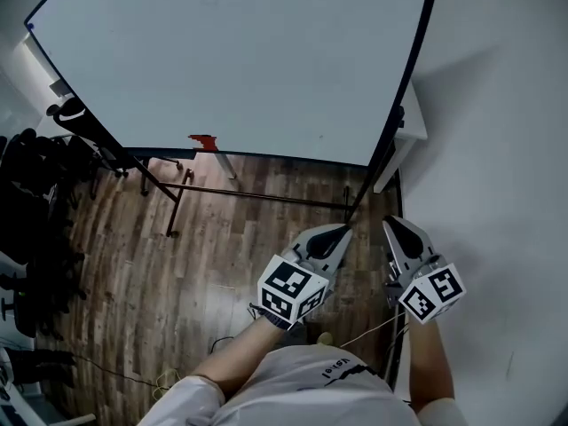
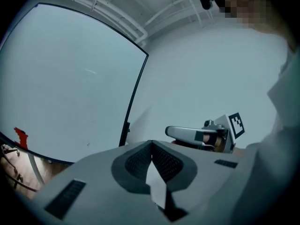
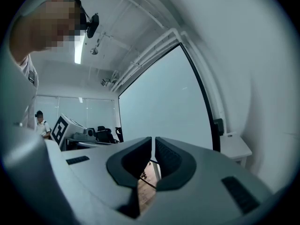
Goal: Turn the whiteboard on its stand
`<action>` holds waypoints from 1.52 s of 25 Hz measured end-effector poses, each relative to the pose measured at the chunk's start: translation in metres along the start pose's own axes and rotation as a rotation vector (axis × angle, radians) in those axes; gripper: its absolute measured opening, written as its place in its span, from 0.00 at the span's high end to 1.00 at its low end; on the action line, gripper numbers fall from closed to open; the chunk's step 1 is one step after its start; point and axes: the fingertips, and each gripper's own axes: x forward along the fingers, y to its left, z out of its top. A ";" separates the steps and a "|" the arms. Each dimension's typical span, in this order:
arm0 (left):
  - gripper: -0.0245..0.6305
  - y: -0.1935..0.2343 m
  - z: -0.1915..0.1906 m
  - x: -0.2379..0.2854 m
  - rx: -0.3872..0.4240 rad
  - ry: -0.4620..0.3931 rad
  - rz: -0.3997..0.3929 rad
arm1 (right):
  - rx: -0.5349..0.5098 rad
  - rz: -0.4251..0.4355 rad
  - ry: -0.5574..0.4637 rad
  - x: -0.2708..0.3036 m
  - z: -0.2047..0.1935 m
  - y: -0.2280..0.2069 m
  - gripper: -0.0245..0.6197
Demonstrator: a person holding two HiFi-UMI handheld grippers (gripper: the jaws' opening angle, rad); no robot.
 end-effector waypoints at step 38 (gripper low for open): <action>0.95 0.069 0.028 0.227 -0.048 0.018 0.129 | -0.019 0.155 0.317 0.164 -0.094 -0.305 0.67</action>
